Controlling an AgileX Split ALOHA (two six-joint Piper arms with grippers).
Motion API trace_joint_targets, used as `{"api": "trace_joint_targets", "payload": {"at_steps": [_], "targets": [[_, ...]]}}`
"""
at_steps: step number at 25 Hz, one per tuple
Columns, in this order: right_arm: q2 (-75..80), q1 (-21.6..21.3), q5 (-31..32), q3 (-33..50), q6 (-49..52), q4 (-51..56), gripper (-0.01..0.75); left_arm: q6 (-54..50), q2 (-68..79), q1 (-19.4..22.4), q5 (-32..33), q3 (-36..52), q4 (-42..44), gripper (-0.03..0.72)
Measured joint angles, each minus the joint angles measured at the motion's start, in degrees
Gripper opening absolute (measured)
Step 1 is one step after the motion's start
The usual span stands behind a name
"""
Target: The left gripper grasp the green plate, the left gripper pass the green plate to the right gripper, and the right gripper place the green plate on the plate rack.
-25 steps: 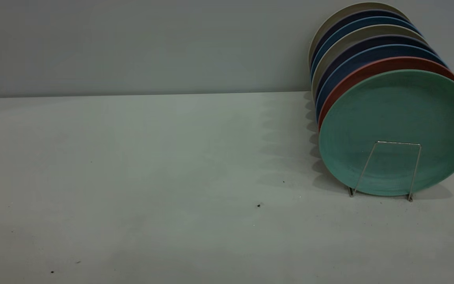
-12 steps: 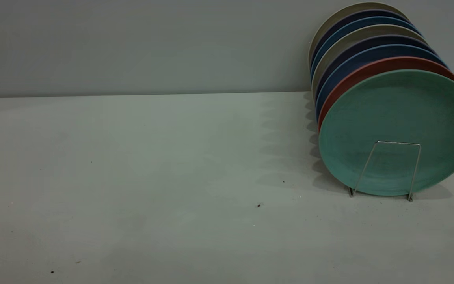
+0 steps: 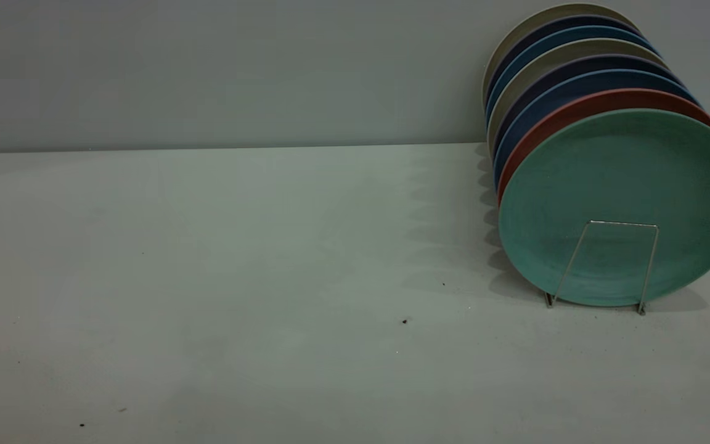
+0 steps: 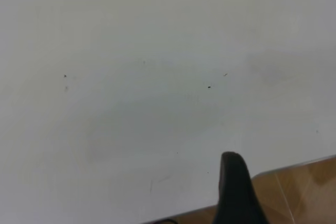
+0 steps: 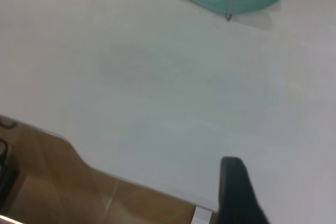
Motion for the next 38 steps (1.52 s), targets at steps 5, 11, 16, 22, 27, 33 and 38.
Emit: {"api": "trace_joint_targets", "payload": {"at_steps": [5, 11, 16, 22, 27, 33, 38], "targets": [[-0.13, 0.0, 0.0, 0.0, 0.0, -0.01, 0.461, -0.05, 0.0, 0.0, 0.0, 0.0, 0.0, 0.499], [-4.75, -5.77, 0.0, 0.0, 0.0, -0.01, 0.461, -0.05, -1.35, 0.0, 0.0, 0.0, 0.0, 0.499], [-10.05, -8.38, 0.29, 0.0, 0.0, -0.01, 0.461, -0.05, -2.68, 0.0, 0.0, 0.0, 0.0, 0.499], [-10.1, -8.64, 0.3, 0.0, 0.0, -0.01, 0.46, -0.05, -2.68, 0.0, 0.0, 0.0, 0.0, 0.499], [-10.1, -8.64, 0.3, 0.0, 0.0, -0.01, 0.46, -0.05, -2.68, 0.0, 0.0, 0.0, 0.0, 0.499], [-10.1, -8.64, 0.3, 0.0, 0.0, -0.01, 0.46, -0.05, -2.68, 0.0, 0.0, 0.0, 0.0, 0.499], [-10.1, -8.64, 0.3, 0.0, 0.0, -0.01, 0.46, -0.05, -2.68, 0.0, 0.0, 0.0, 0.0, 0.499]]}}
